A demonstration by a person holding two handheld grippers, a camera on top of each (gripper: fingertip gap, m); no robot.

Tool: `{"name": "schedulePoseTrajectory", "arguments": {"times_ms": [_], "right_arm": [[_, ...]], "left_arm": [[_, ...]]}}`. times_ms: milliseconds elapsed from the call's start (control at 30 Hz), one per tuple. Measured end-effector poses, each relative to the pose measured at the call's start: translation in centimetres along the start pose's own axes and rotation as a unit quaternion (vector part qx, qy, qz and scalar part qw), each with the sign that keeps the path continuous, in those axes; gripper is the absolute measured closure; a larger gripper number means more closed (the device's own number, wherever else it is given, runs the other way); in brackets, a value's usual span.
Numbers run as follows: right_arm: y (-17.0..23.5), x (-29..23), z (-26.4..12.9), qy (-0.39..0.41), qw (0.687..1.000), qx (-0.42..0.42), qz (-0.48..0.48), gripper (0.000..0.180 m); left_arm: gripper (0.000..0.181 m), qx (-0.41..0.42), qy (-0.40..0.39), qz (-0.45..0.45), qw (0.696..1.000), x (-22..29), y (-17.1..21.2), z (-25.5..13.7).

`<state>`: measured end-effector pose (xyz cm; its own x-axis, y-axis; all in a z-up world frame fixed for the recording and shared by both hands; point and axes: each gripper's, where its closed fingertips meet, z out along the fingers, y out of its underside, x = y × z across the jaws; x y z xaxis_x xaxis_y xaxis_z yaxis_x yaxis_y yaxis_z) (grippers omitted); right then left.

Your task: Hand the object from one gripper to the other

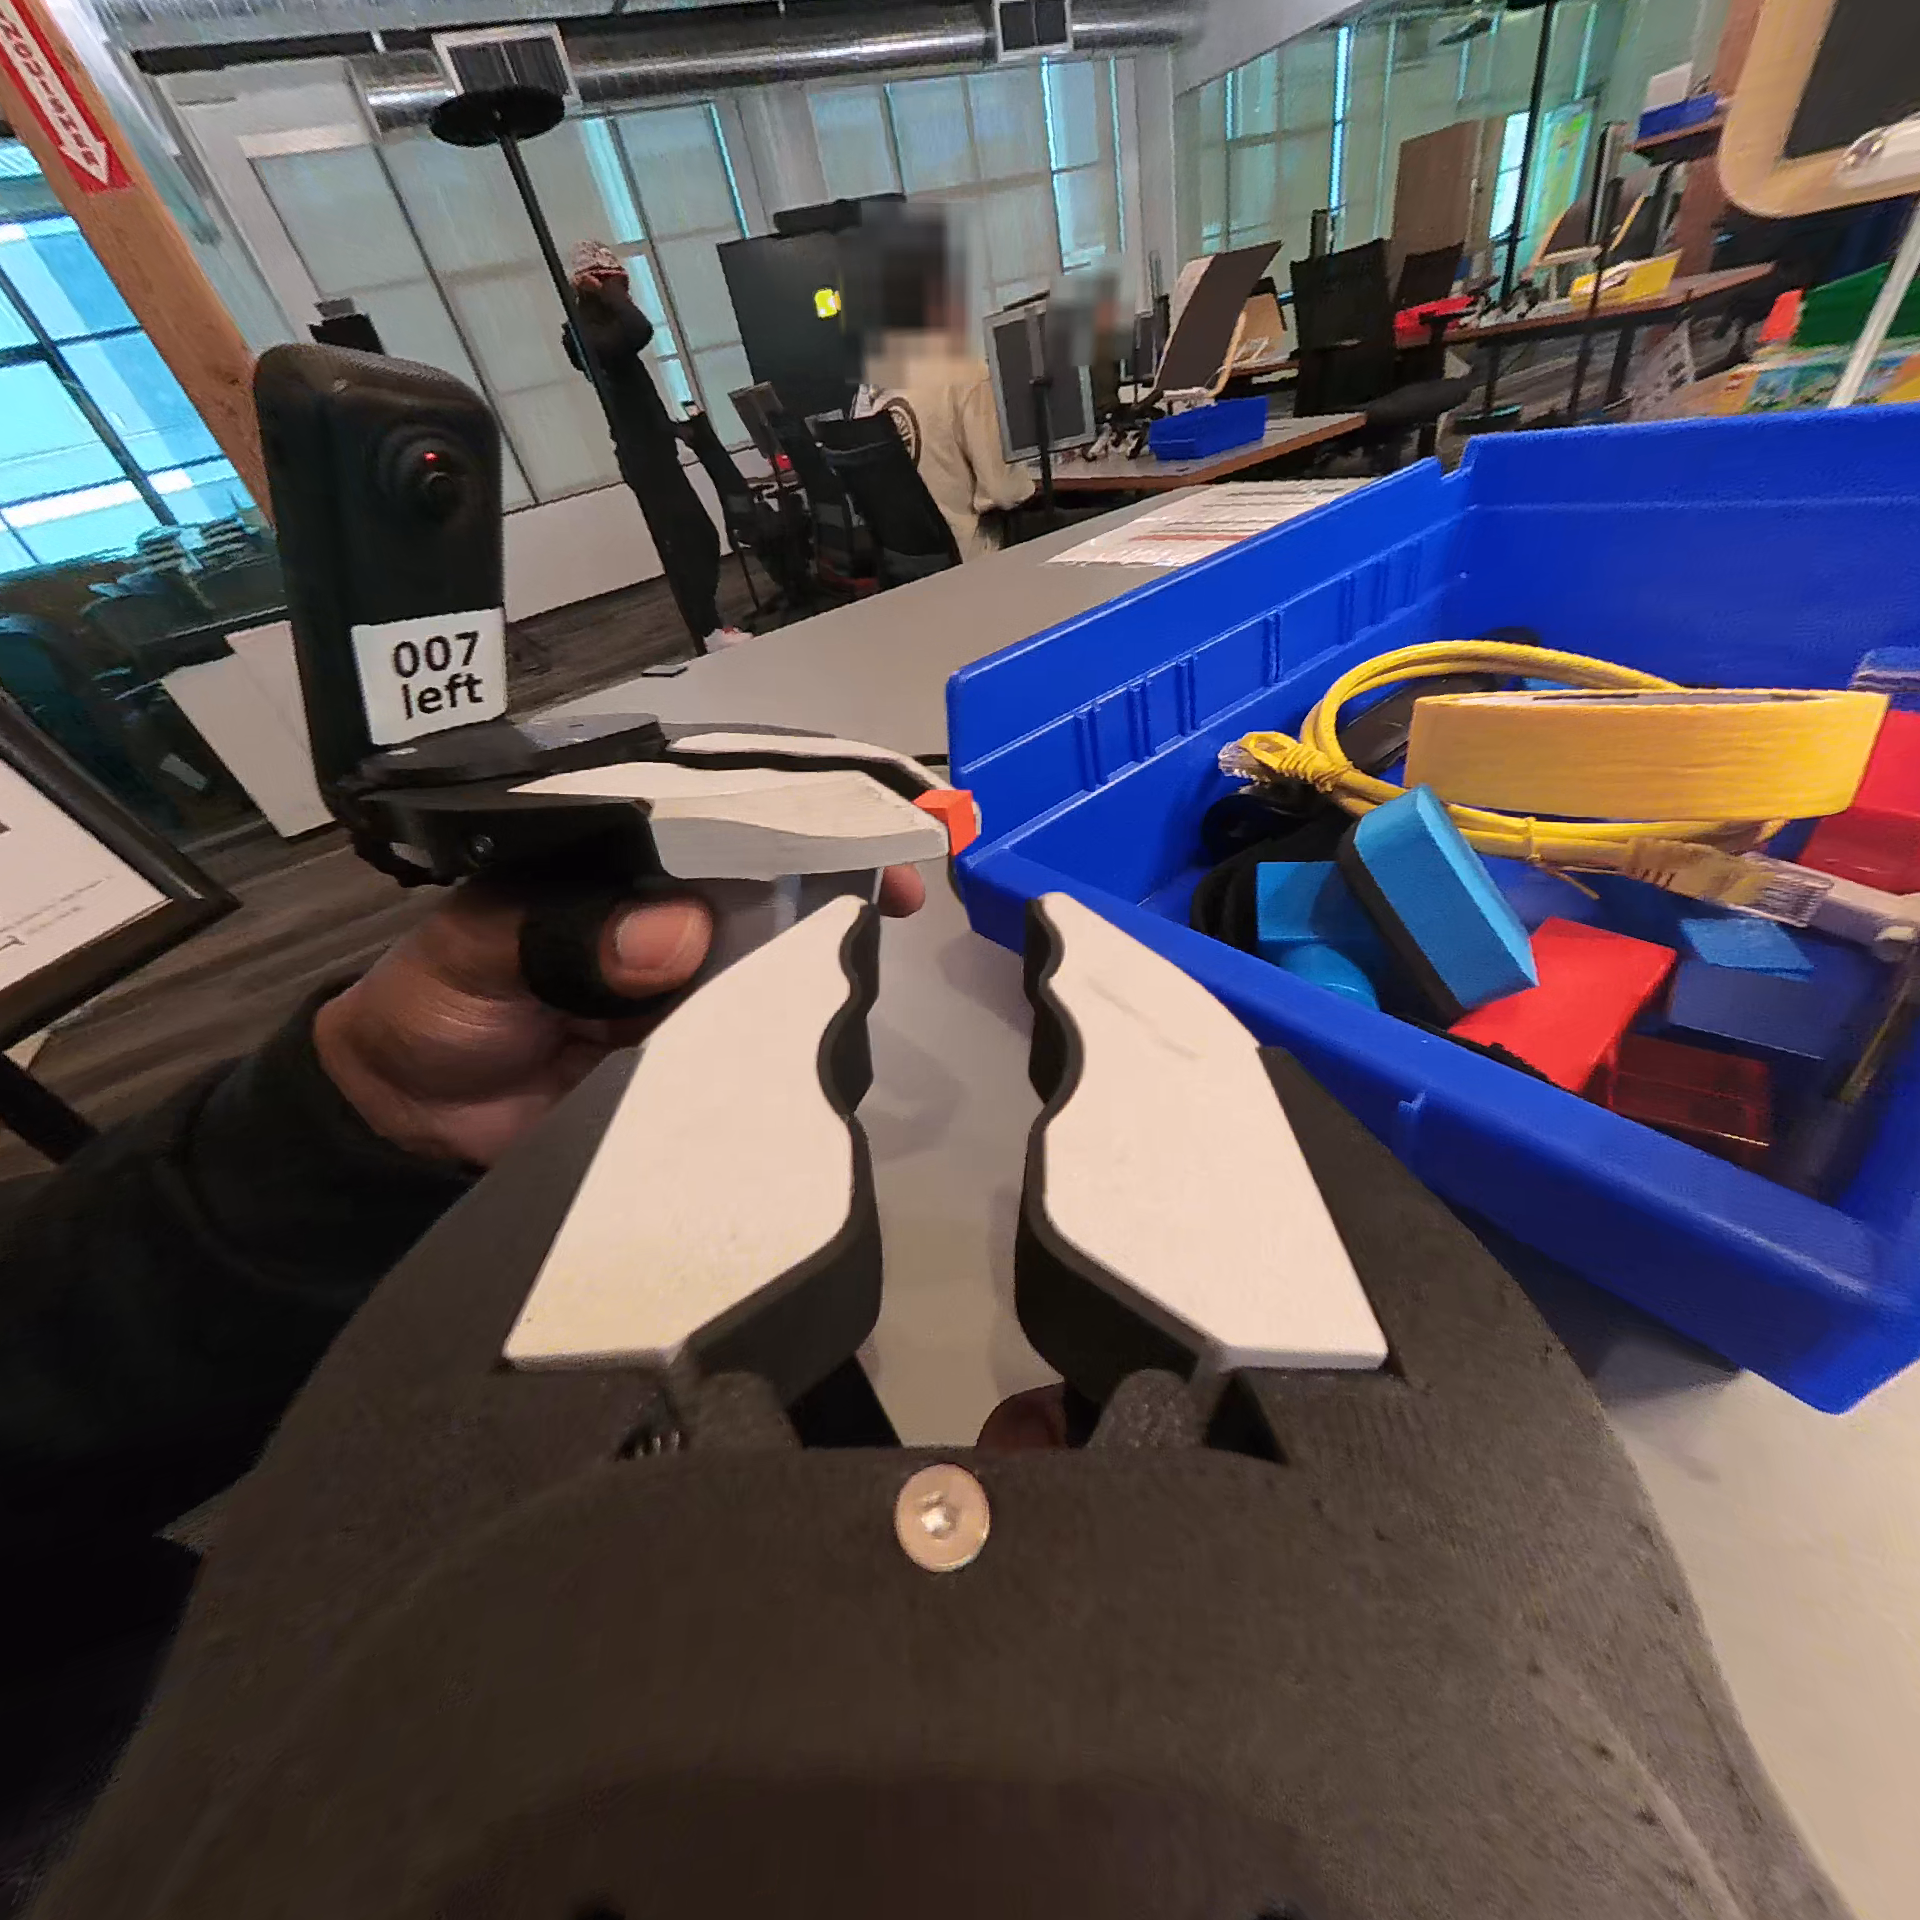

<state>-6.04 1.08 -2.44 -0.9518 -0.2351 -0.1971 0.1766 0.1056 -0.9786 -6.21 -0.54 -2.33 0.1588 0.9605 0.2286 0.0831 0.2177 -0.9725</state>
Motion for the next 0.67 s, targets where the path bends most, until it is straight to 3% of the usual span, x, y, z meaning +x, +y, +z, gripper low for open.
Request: {"name": "schedulePoseTrajectory", "arguments": {"times_ms": [300,667], "right_arm": [[-1.2,2.2,-0.7,0.034,0.998,0.041,0.022,0.153],[-1.1,2.3,-0.7,0.036,0.999,0.029,0.01,0.153]], "left_arm": [[0.17,0.006,0.002,-0.003,1.0,0.0,-0.2,-0.1],[0.169,0.002,0.003,-0.002,1.0,0.0,-0.1,-0.1]]}}
